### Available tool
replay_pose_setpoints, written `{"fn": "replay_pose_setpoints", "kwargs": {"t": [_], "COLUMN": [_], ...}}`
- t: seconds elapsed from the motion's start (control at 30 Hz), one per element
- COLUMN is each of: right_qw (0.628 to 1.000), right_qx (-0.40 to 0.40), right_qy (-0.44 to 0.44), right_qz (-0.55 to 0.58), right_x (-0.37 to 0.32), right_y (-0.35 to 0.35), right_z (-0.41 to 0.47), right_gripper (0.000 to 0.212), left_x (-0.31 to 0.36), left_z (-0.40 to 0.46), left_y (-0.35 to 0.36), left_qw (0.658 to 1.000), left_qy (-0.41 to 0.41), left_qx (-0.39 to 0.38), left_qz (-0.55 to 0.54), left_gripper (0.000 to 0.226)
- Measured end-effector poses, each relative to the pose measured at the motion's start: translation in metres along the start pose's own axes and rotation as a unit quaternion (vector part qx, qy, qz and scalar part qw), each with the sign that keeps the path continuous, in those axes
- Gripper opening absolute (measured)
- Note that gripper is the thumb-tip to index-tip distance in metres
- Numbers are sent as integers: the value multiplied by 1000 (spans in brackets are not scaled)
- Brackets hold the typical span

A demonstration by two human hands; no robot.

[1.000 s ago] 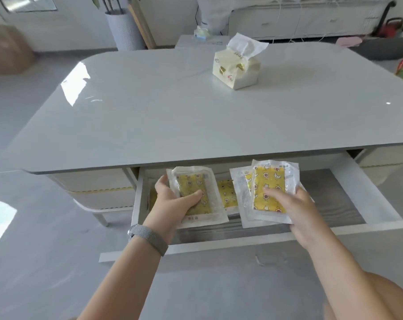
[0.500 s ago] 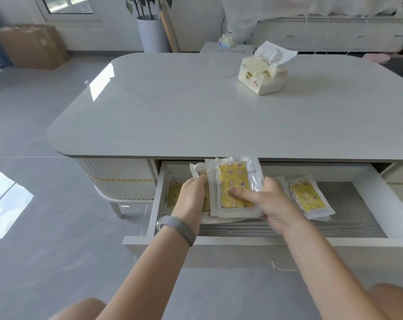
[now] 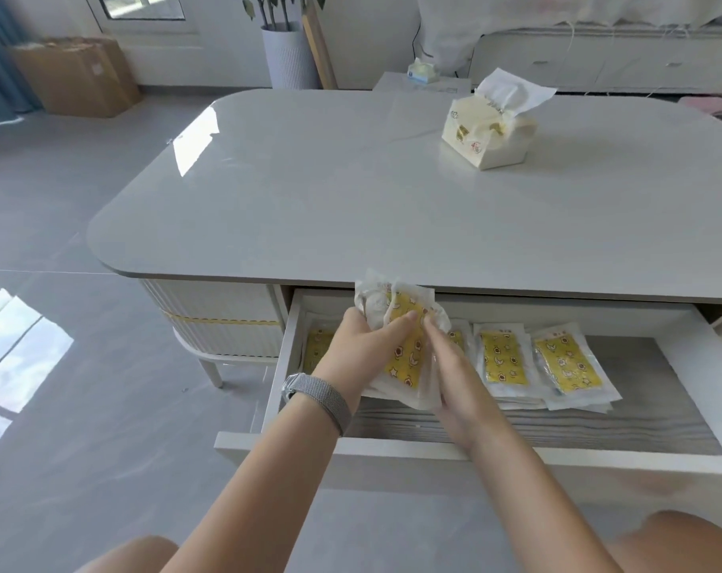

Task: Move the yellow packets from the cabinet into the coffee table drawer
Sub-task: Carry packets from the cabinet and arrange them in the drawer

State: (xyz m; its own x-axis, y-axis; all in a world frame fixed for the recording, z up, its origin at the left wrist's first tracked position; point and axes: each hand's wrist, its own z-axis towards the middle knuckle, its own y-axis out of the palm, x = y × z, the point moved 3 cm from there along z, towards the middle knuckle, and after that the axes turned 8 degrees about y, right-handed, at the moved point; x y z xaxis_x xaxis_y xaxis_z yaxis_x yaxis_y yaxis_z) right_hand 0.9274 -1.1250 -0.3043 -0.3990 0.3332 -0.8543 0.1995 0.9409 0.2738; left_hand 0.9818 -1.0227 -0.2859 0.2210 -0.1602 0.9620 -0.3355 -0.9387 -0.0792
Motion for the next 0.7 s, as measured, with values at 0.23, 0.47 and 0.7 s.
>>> {"fn": "replay_pose_setpoints", "kwargs": {"t": [0.23,0.47,0.7], "right_qw": [996,987,994], "right_qx": [72,119,73], "right_qy": [-56,-95,-78], "right_qz": [9,45,-10], "right_x": [2,-1,4], "right_y": [-14,-18,-12], "right_z": [2,-8,-6], "right_gripper": [29,39,79], "left_x": [-3,-12,-3], "left_z": [0,-3,-9], "left_y": [9,16,13], "left_qw": [999,998,998], "left_qy": [-11,2,31], "left_qx": [-44,-49,-26], "left_qz": [-2,-36,-39], "left_gripper": [71,86,59]}}
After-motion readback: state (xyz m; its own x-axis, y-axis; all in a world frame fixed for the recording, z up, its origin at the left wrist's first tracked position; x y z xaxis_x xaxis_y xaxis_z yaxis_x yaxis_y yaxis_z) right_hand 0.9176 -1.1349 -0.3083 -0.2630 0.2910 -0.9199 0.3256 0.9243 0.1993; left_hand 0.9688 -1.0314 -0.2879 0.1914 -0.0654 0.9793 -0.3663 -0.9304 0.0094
